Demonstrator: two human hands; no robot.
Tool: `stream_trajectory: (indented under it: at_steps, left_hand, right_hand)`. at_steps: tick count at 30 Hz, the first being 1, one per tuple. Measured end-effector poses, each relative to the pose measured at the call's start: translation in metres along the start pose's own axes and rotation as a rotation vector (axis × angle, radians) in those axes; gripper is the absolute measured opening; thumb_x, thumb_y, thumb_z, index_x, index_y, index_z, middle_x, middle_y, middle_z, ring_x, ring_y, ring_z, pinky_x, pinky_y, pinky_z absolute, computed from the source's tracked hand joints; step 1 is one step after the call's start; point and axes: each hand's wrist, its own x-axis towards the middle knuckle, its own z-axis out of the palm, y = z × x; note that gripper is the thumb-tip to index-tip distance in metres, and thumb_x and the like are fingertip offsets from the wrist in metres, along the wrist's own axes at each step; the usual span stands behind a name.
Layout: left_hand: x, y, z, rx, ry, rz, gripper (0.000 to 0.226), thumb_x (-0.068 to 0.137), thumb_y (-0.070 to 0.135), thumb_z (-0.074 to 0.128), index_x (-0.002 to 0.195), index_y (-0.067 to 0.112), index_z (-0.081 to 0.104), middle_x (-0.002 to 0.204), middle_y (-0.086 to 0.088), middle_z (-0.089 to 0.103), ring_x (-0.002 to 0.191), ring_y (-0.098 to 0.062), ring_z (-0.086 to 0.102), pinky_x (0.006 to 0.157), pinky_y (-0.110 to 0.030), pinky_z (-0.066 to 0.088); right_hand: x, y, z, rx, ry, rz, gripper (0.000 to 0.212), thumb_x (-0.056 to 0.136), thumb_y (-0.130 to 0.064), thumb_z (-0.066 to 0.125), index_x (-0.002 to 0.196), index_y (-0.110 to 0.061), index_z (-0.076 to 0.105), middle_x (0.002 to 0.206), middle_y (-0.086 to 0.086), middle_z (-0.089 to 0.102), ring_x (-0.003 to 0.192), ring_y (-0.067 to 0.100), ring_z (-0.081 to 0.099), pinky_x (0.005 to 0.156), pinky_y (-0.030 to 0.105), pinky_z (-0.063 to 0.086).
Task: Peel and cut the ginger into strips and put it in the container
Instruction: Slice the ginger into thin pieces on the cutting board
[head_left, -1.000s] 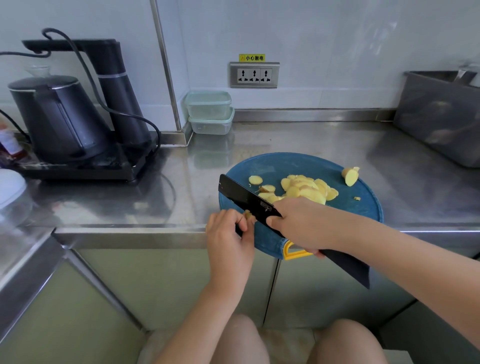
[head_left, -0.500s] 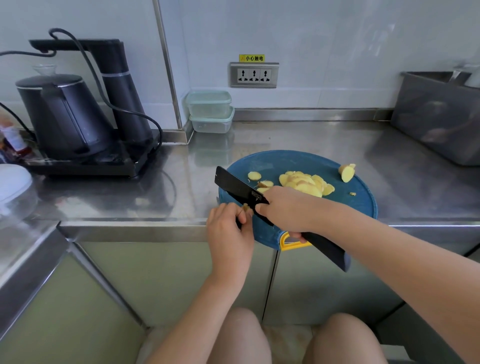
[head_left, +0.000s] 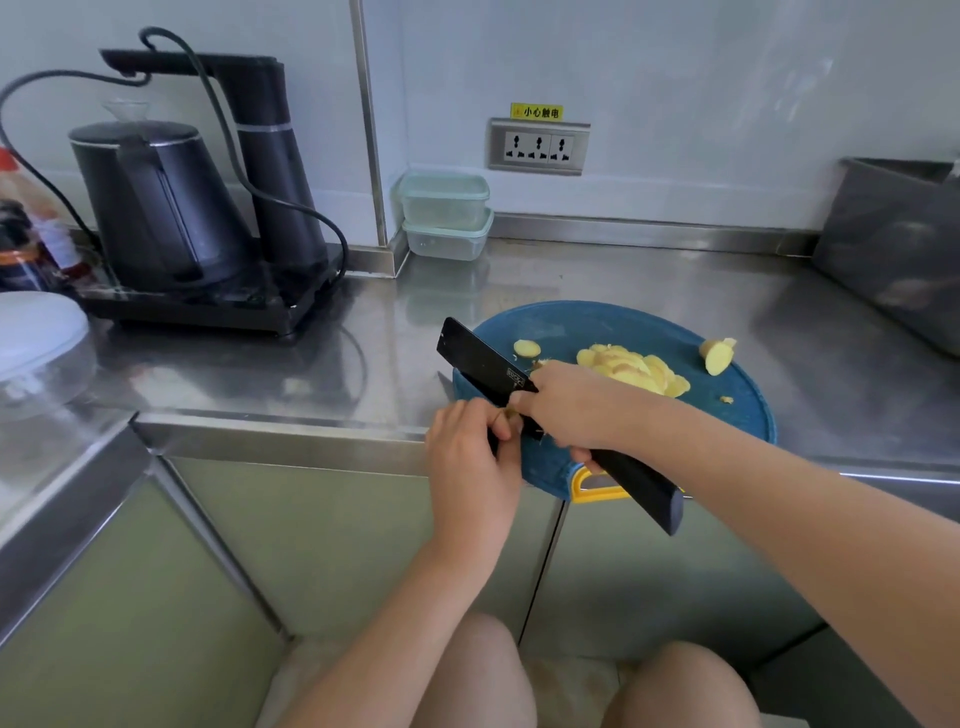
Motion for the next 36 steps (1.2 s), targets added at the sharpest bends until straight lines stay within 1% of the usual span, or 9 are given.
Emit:
stream_trajectory:
  at_steps: [3,6,12,17,21,27,30,34,36]
  left_hand:
    - [-0.002,0.004,-0.001,-0.027,0.003,-0.038,0.028,0.083,0.007,0.068,0.075,0.019,0.045,0.071,0.016,0.047,0.072,-0.010,0.039,0.065,-0.031,0.039]
    - [-0.002,0.007,-0.002,-0.050,0.008,-0.058,0.018,0.084,0.008,0.068,0.085,0.017,0.052,0.077,0.022,0.049,0.078,-0.007,0.045,0.070,-0.034,0.045]
    - [-0.005,0.006,-0.001,-0.064,0.006,-0.049,0.016,0.085,0.009,0.067,0.094,0.018,0.058,0.084,0.018,0.058,0.084,-0.005,0.049,0.074,-0.034,0.047]
    - [-0.004,0.006,0.000,-0.029,0.056,-0.032,0.021,0.084,0.011,0.070,0.080,0.017,0.051,0.076,0.017,0.049,0.075,-0.007,0.042,0.067,-0.024,0.038]
    - [-0.005,0.002,0.002,-0.032,0.060,-0.018,0.023,0.085,0.010,0.069,0.076,0.017,0.049,0.074,0.011,0.050,0.072,-0.007,0.038,0.063,-0.029,0.040]
    - [-0.005,0.001,0.003,-0.053,0.048,-0.023,0.029,0.083,0.006,0.068,0.075,0.022,0.046,0.072,0.013,0.048,0.073,-0.007,0.037,0.062,-0.032,0.041]
    - [-0.005,0.002,0.003,-0.048,0.044,-0.022,0.034,0.082,0.004,0.069,0.075,0.026,0.044,0.072,0.016,0.046,0.073,-0.005,0.036,0.062,-0.031,0.040]
    - [-0.005,0.001,0.003,-0.039,0.036,-0.019,0.033,0.082,0.004,0.069,0.073,0.023,0.044,0.071,0.017,0.043,0.073,-0.005,0.035,0.061,-0.028,0.038]
    - [-0.004,0.002,0.002,-0.036,0.036,-0.015,0.036,0.082,0.005,0.069,0.072,0.025,0.041,0.069,0.016,0.041,0.071,-0.007,0.034,0.061,-0.027,0.036]
  right_hand:
    - [-0.007,0.010,-0.009,0.071,-0.037,0.101,0.024,0.101,-0.025,0.039,0.090,-0.008,0.051,0.054,0.006,0.050,0.033,0.013,0.045,0.035,0.020,0.040]
    - [-0.015,0.024,-0.019,0.136,-0.031,0.178,0.023,0.100,-0.025,0.043,0.101,-0.004,0.052,0.055,0.010,0.050,0.039,0.020,0.046,0.042,0.023,0.044]
    - [-0.025,0.031,-0.032,0.187,-0.091,0.126,0.017,0.096,-0.010,0.048,0.113,-0.010,0.048,0.055,0.008,0.043,0.037,0.017,0.038,0.043,0.026,0.042]
    - [-0.032,0.026,-0.034,0.259,-0.080,0.097,0.003,0.097,-0.015,0.047,0.095,-0.015,0.049,0.053,0.007,0.042,0.034,0.016,0.037,0.040,0.024,0.040]
    - [-0.034,0.018,-0.024,0.232,0.011,-0.001,0.031,0.102,-0.033,0.037,0.086,-0.009,0.047,0.047,0.006,0.045,0.031,0.018,0.042,0.038,0.023,0.040]
    - [-0.030,0.009,-0.016,0.031,0.081,-0.105,0.037,0.104,-0.035,0.030,0.072,-0.020,0.042,0.064,-0.001,0.045,0.052,0.008,0.041,0.050,0.019,0.034]
    - [-0.030,0.008,-0.015,0.001,0.086,-0.114,0.038,0.104,-0.036,0.029,0.071,-0.021,0.042,0.067,-0.003,0.045,0.055,0.008,0.041,0.051,0.021,0.035]
    - [-0.031,0.004,-0.020,0.005,-0.005,-0.035,0.029,0.104,-0.032,0.030,0.088,-0.013,0.045,0.062,0.004,0.046,0.038,0.010,0.046,0.042,0.026,0.044]
    - [-0.029,0.005,-0.019,-0.037,0.021,-0.063,0.031,0.104,-0.032,0.029,0.084,-0.015,0.045,0.065,0.003,0.046,0.043,0.007,0.045,0.046,0.023,0.043]
